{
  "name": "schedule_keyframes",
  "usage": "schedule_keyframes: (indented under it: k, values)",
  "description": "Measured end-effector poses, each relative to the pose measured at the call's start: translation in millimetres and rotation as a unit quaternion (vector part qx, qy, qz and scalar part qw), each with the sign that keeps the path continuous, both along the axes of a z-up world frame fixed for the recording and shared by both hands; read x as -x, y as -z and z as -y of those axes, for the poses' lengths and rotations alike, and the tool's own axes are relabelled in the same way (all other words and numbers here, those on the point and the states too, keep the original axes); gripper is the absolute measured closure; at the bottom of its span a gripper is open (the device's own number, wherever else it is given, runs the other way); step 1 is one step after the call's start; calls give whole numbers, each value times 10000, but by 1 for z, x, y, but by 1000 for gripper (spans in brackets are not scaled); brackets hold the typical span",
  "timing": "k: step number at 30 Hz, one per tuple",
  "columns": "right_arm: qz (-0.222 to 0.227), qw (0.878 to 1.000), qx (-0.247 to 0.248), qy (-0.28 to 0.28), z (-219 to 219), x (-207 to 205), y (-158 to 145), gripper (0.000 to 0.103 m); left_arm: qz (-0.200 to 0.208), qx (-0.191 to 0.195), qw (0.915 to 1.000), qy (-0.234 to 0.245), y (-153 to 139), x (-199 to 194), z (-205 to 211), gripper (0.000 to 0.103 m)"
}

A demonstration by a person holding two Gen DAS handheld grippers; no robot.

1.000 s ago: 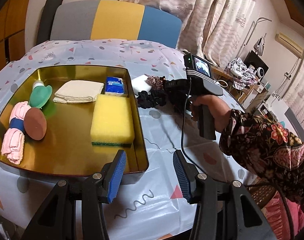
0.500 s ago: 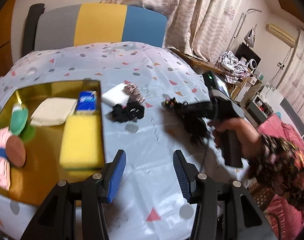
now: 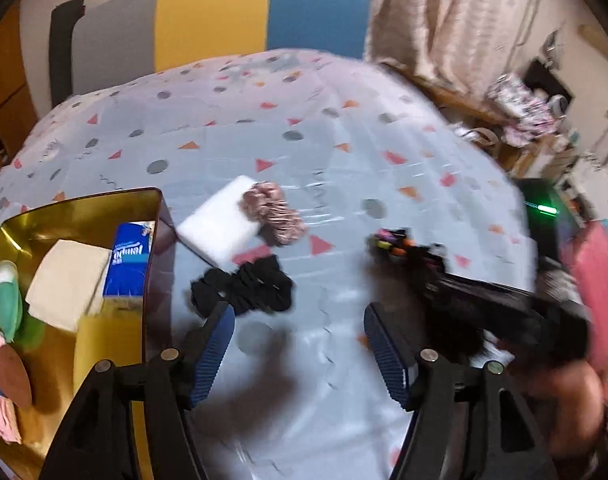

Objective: Organize soft objects
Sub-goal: 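Move the right tool to the black beaded hair ties and grasp them, then grasp the black scrunchie with the left tool while the right tool holds the hair ties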

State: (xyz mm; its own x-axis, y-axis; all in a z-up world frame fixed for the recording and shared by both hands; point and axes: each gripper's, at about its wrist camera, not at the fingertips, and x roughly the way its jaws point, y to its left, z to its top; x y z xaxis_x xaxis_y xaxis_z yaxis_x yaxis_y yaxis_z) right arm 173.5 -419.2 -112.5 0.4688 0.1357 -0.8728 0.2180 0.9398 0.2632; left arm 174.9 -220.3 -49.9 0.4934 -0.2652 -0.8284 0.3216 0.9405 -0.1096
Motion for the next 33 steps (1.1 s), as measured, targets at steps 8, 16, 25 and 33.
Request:
schedule_keyframes:
  k: [8, 16, 25, 33]
  values:
    - [-49, 9998, -165, 82, 5, -2, 1, 70, -150, -794, 9963, -299, 37, -37, 10, 34]
    - [-67, 9995, -273, 119, 7, -3, 2, 70, 162, -782, 9963, -331, 41, -42, 6, 46]
    - [-66, 9997, -234, 99, 6, -3, 2, 70, 418, -448, 9981, -24, 33, -27, -2, 84]
    - [-78, 9997, -241, 74, 7, -4, 2, 70, 241, 375, 9990, 25, 23, 0, -17, 85]
